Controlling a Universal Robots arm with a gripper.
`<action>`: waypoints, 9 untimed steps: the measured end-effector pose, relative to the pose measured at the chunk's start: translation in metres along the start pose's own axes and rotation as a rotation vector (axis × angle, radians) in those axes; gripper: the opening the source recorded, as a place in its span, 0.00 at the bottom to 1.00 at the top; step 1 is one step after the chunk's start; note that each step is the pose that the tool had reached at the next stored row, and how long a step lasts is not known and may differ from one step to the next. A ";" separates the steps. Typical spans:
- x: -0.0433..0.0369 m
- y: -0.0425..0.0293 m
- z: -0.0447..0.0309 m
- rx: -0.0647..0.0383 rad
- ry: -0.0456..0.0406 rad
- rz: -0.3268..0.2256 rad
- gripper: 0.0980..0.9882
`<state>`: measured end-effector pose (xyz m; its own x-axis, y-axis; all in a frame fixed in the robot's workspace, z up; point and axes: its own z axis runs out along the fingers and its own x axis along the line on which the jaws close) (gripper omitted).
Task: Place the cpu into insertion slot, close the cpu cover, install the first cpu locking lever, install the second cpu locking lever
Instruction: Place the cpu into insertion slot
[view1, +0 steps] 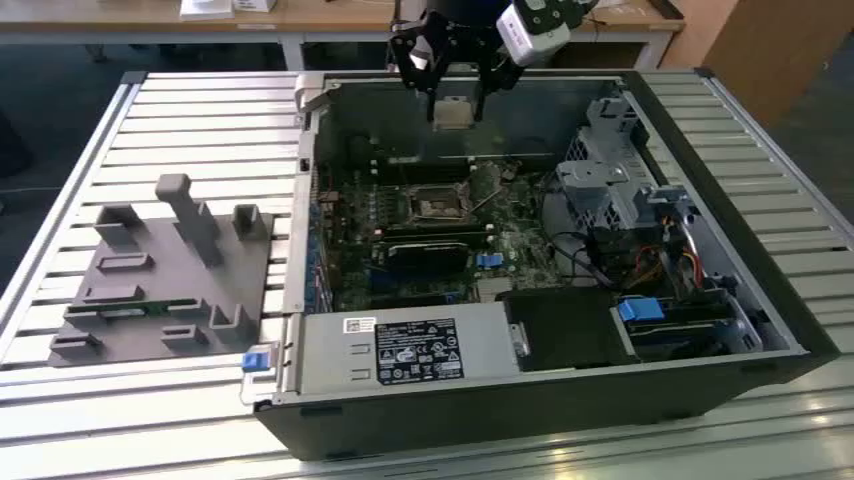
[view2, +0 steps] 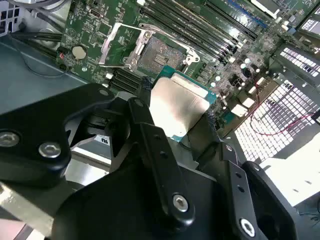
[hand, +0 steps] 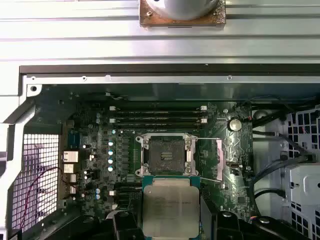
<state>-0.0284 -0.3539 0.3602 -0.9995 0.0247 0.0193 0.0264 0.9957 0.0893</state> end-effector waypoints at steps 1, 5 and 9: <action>0.0000 0.0000 0.0000 0.000 0.0000 0.000 0.50; 0.0000 0.0001 0.0000 0.000 0.0000 0.001 0.50; 0.0005 0.0000 0.0003 0.000 -0.0021 0.024 0.50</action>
<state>-0.0289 -0.3538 0.3600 -0.9986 0.0489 0.0194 0.0505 0.9947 0.0893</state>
